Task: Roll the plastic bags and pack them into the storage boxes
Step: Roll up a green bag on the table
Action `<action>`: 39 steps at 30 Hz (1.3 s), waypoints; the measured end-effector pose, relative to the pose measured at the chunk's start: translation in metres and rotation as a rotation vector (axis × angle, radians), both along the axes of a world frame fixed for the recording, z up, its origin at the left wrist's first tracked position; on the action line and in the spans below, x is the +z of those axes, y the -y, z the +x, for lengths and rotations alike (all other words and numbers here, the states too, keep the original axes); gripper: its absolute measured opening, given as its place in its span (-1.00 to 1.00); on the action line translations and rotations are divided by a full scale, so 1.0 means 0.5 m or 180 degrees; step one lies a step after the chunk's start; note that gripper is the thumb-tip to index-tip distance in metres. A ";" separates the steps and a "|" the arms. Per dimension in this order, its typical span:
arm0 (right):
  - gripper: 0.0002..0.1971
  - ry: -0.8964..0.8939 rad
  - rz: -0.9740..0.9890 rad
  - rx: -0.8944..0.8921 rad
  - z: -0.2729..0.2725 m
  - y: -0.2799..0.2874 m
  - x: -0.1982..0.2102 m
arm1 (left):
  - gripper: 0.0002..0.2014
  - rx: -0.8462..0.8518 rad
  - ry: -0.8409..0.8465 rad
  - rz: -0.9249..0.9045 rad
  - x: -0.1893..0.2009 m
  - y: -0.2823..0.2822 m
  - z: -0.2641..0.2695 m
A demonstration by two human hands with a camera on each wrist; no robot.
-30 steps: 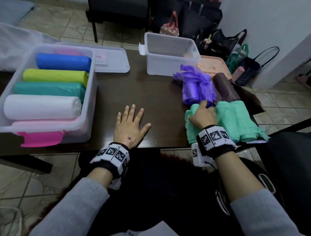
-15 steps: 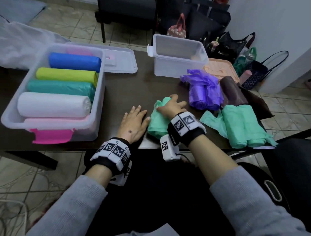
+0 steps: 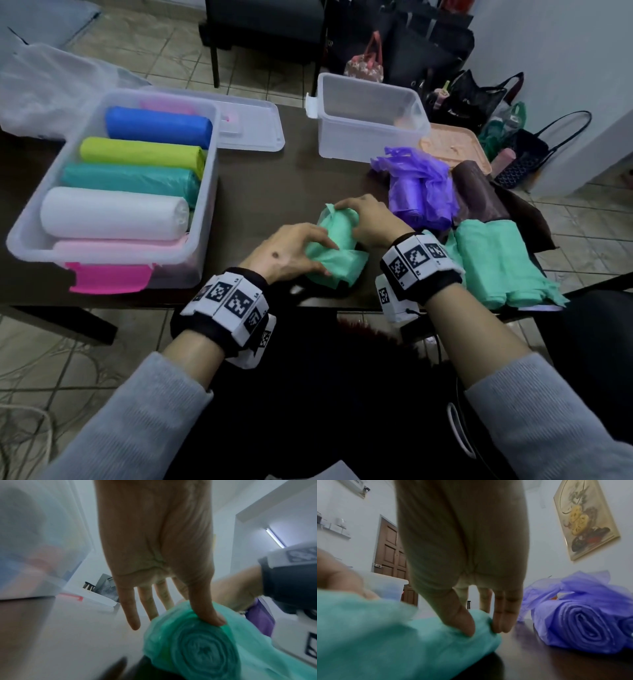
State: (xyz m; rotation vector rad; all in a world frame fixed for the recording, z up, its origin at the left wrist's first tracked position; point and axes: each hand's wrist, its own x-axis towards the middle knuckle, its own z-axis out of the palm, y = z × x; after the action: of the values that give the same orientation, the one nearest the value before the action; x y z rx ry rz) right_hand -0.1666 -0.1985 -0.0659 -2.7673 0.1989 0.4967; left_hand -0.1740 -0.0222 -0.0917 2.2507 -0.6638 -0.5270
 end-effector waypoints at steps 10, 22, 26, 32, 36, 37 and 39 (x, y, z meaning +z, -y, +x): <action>-0.40 0.0044 -0.0651 0.0546 -0.037 0.008 0.036 | -0.59 0.2065 -0.0416 -0.0647 0.030 0.001 0.117; -0.15 -0.0310 -0.1038 0.1292 -0.019 -0.024 0.023 | -0.18 0.0512 0.0332 0.0102 0.031 0.001 0.040; -0.33 -0.0346 -0.0864 0.1142 -0.010 -0.022 0.019 | -0.63 -0.0126 0.0378 0.0084 0.006 -0.003 0.035; -0.29 -0.0212 -0.0937 0.1239 -0.014 -0.022 0.014 | -0.96 0.0584 0.0328 -0.0303 0.026 0.004 0.041; -0.29 -0.0083 -0.0846 0.1157 -0.027 -0.017 0.005 | -0.72 0.2202 0.0389 -0.0686 0.063 0.009 0.077; -0.27 -0.0092 -0.0826 0.1140 -0.030 -0.016 0.005 | -0.63 0.2368 0.0096 -0.0496 0.063 0.009 0.093; -0.22 -0.0135 -0.0782 0.1152 -0.032 -0.017 0.008 | -0.53 0.2304 -0.0463 0.0087 0.055 0.014 0.119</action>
State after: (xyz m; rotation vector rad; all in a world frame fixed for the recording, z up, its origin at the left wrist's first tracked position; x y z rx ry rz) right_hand -0.1828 -0.1901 -0.0621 -3.0484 -0.2547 0.6586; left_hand -0.1144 -0.0291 -0.0641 2.2501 0.2439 -0.3234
